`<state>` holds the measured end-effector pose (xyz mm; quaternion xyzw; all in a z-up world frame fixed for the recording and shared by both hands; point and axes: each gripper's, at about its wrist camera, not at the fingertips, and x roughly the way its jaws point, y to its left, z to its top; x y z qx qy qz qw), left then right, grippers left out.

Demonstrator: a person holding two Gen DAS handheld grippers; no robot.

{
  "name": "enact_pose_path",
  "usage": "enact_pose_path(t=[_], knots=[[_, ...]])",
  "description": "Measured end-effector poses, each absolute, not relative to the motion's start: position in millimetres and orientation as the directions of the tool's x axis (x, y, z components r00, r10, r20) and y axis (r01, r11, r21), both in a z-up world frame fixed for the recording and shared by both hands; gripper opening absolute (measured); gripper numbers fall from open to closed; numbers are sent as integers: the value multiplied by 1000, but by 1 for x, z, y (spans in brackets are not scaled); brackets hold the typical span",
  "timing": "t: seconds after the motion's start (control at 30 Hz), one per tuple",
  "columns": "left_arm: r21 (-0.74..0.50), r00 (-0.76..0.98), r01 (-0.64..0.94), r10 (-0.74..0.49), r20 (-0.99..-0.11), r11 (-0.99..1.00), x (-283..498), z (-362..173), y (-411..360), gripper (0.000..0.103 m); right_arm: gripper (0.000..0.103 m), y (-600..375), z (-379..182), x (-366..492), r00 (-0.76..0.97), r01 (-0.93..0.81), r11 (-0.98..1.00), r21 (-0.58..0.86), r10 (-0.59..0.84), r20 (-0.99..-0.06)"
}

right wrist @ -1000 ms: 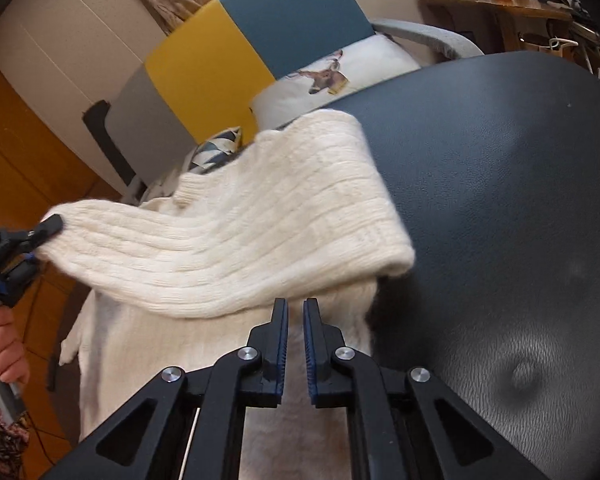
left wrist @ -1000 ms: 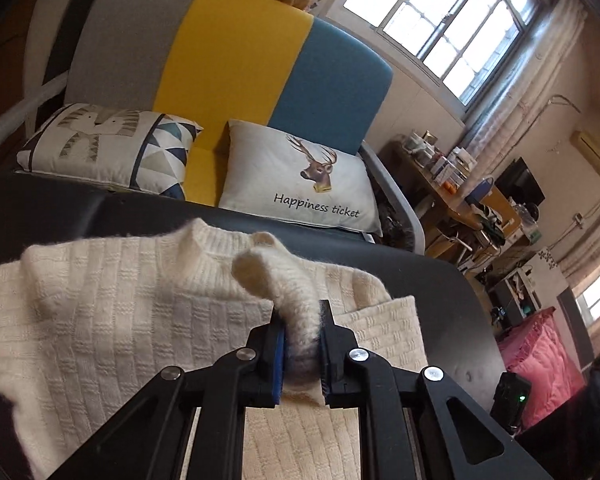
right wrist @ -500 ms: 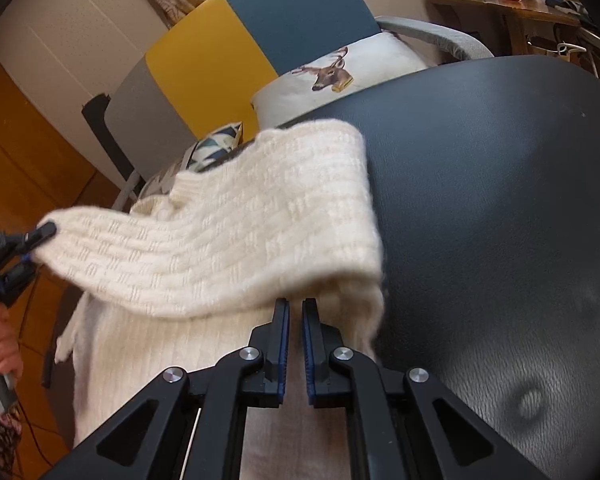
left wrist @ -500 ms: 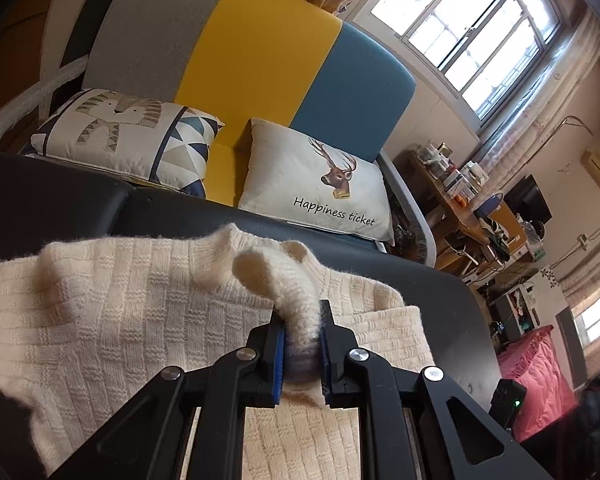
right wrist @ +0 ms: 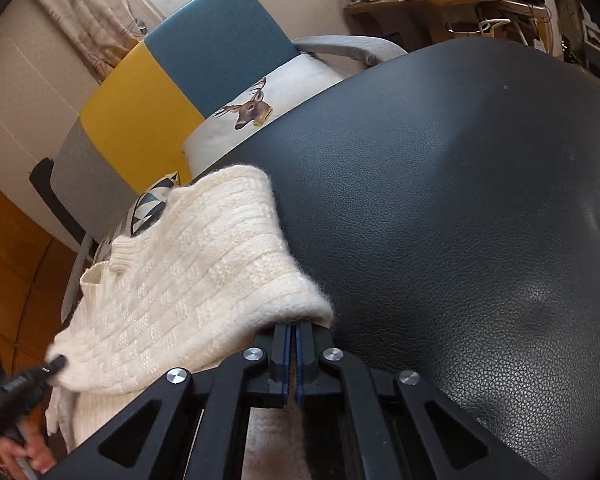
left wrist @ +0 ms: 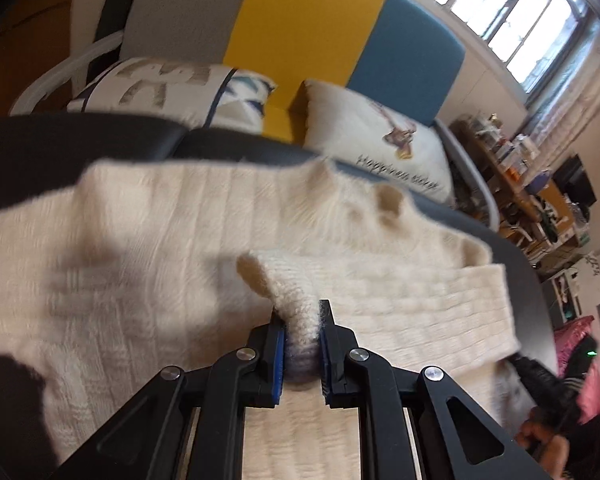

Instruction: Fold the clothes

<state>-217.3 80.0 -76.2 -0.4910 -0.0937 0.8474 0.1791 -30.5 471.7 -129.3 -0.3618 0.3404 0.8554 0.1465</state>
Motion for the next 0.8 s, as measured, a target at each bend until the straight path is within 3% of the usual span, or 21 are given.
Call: enact_pose_path(t=[0.13,0.33,0.43,0.53,0.8], knots=[[-330,-500,-228,401,-768,-916,-210,-90,73,16,2,472,-125,-28,-692,-431,-747,506,-85,-716],[-178,-584,-305,331,-741,-936,-193,-87,87,18,7,457,-88,-7,-695,-253,-868,427,-144,-704],[-224,-586,-274,348,-732,-935,-194,-89,81,20,7,453,-60,-20,-741,-188,-911,368,-114,-662],[-253,-587,-261,361,-725,-932,-194,-89,78,21,7,446,-51,-62,-716,-201,-940,277,-51,-696],[-265,-594,-256,368,-716,-930,-189,-92,77,22,7,432,-84,-158,-627,-183,-949,257,-88,-774]])
